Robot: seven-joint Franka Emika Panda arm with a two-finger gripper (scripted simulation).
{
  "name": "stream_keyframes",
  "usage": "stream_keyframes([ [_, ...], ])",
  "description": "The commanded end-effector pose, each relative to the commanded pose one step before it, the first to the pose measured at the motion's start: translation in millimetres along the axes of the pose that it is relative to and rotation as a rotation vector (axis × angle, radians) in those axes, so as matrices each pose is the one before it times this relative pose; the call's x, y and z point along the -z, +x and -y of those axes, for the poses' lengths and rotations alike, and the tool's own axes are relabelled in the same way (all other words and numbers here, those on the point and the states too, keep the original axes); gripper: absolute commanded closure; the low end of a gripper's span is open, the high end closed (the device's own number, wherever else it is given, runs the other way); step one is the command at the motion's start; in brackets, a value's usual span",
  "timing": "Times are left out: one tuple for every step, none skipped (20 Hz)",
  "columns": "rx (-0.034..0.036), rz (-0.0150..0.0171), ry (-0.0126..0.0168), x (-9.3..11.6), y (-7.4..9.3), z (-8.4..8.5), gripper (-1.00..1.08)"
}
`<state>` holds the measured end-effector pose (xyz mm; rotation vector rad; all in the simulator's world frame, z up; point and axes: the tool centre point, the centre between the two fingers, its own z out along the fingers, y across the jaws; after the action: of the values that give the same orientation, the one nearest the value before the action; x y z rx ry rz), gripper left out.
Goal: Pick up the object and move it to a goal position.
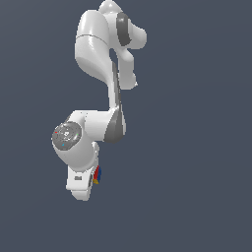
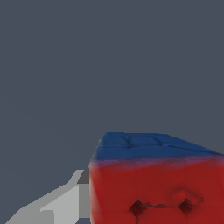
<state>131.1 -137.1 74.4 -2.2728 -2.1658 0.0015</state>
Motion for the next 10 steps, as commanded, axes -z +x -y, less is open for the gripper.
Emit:
stream_keyframes([
  [0.00041, 0.00044, -0.00213, 4.02, -4.55, -6.35, 1.08],
  [0.0, 0.0, 0.0, 0.74, -1.41, -1.76, 1.08],
  [0.0, 0.0, 0.0, 0.66, -1.26, -1.58, 1.08],
  [0.0, 0.0, 0.0, 0.59, -1.12, -1.41, 1.08],
  [0.0, 0.0, 0.0, 0.51, -0.98, -1.25, 1.08],
  [0.0, 0.0, 0.0, 0.44, -0.85, -1.09, 1.08],
  [0.0, 0.0, 0.0, 0.37, -0.72, -0.94, 1.08],
  [0.0, 0.0, 0.0, 0.3, -0.59, -0.8, 1.08],
  [0.0, 0.0, 0.0, 0.23, -0.47, -0.66, 1.08],
  [0.0, 0.0, 0.0, 0.17, -0.35, -0.53, 1.08],
])
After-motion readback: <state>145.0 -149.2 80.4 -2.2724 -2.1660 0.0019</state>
